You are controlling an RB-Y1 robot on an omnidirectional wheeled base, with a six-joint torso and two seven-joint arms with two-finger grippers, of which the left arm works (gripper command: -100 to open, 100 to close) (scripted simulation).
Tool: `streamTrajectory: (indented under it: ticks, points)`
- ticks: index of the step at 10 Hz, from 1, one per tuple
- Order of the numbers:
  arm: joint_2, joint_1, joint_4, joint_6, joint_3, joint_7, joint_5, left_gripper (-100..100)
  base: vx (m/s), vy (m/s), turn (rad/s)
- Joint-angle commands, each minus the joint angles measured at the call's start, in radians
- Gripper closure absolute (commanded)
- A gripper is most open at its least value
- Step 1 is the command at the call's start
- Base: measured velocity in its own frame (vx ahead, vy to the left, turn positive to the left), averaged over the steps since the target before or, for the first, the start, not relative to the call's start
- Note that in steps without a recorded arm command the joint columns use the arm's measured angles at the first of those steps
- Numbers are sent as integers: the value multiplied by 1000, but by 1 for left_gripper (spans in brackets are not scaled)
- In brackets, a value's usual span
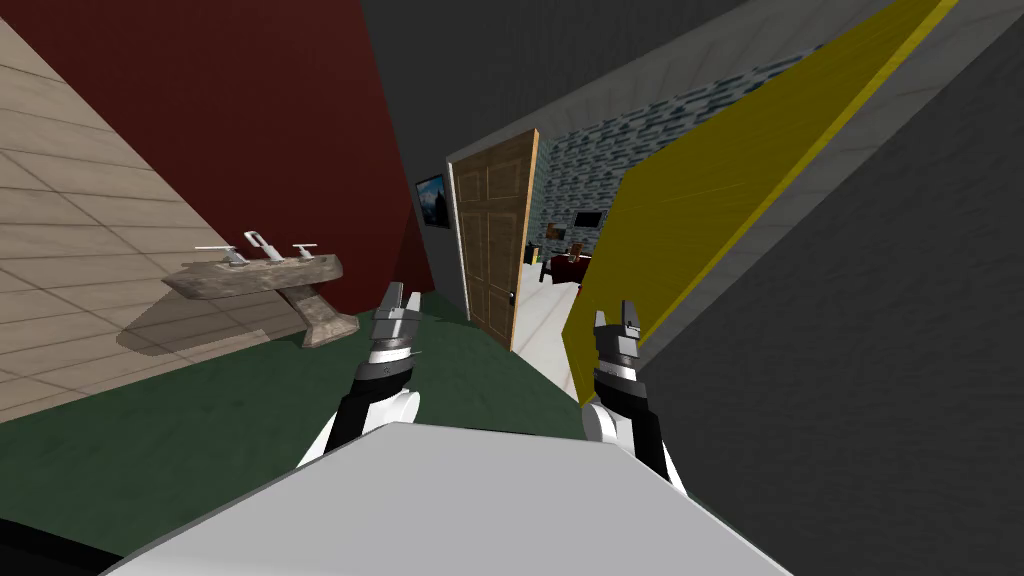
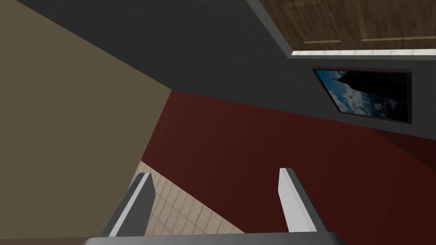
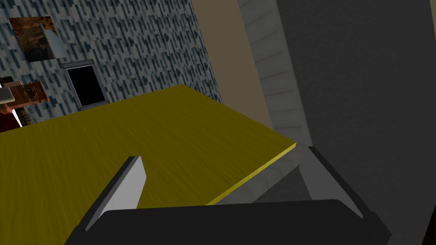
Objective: Push the door open
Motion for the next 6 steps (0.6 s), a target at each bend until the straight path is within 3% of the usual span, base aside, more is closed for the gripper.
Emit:
streamTrajectory:
  ticks: [1, 6]
  points:
    - [9, -10, 32, -5, -6, 3, 0, -100, 58, 33, -82]
    - [30, -38, 127, -19, -25, 11, -2, -100, 124, 20, -49]
